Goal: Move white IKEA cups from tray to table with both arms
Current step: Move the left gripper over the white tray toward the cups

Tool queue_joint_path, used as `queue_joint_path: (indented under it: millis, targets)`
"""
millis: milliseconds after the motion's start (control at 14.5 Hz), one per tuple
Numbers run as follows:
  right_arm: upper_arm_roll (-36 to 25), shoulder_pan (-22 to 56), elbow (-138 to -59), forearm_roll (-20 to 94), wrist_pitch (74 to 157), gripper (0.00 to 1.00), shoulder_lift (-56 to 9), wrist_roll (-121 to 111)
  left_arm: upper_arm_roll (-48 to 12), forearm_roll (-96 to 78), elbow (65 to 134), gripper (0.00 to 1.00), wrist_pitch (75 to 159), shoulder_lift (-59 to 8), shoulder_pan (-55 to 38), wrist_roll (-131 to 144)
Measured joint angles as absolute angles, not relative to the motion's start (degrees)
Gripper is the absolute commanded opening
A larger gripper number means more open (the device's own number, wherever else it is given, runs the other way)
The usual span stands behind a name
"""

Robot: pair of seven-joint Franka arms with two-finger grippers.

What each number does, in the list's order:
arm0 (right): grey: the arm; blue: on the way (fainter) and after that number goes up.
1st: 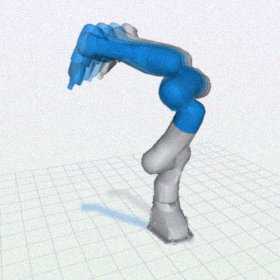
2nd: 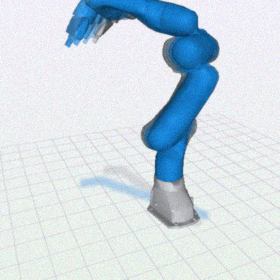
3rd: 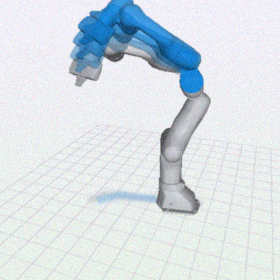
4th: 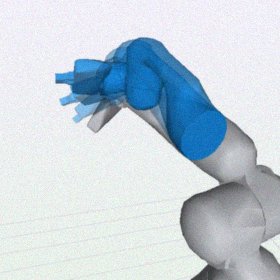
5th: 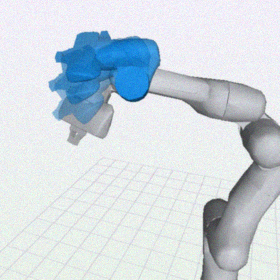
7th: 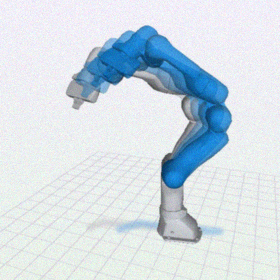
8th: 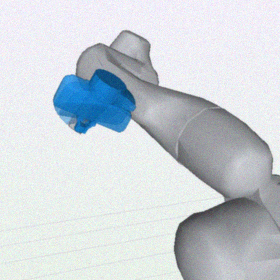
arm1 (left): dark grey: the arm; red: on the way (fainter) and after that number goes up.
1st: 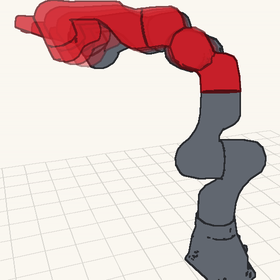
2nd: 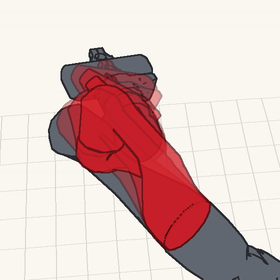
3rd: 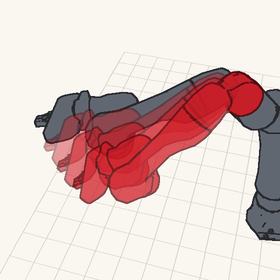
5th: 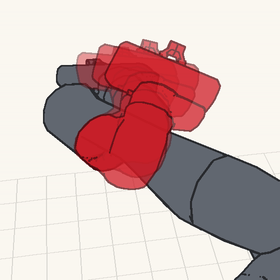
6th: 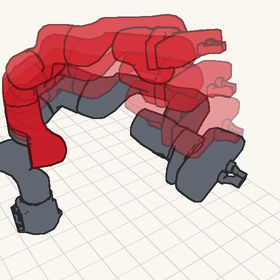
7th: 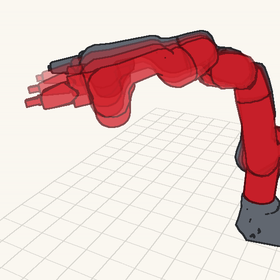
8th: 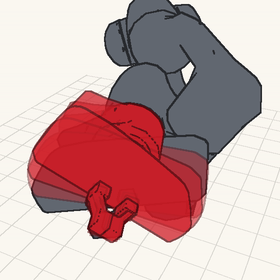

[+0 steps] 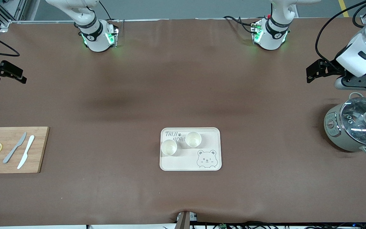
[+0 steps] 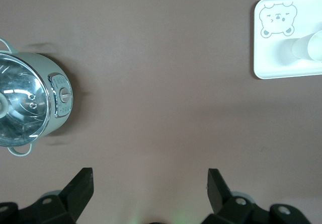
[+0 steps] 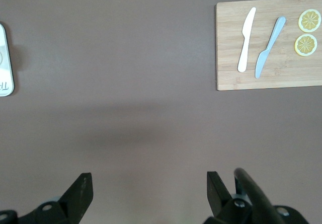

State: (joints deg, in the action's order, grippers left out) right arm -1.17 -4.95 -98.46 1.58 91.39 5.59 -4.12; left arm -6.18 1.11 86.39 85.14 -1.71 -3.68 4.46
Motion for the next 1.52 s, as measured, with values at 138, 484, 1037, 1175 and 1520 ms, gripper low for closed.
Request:
queue_joint_path:
  millis: [138,484,1037,1175,1520]
  targets:
    - [-1.16,-4.93,-98.46,1.58,91.39,1.00,5.59,-4.10,-6.18,1.11,86.43,1.00,85.45,-1.90,-3.68,4.46]
    - [-1.15,-4.92,-98.46,1.58,91.41,1.00,5.58,-4.09,-6.26,0.89,87.00,1.00,89.78,-3.49,-3.93,4.40]
    - [-1.06,-4.48,-98.45,1.59,91.42,1.00,5.53,-4.07,-7.55,-5.26,87.81,1.00,96.97,-8.05,-9.46,11.74]
    - [-1.09,-4.48,-98.45,1.59,91.42,1.00,5.47,-4.06,-7.73,-5.29,87.96,1.00,98.91,-10.01,-12.73,14.56]
    - [-1.68,-4.88,-98.47,1.59,89.94,1.00,4.31,-3.98,-7.94,-5.30,88.29,1.00,108.47,-18.04,-21.80,25.22]
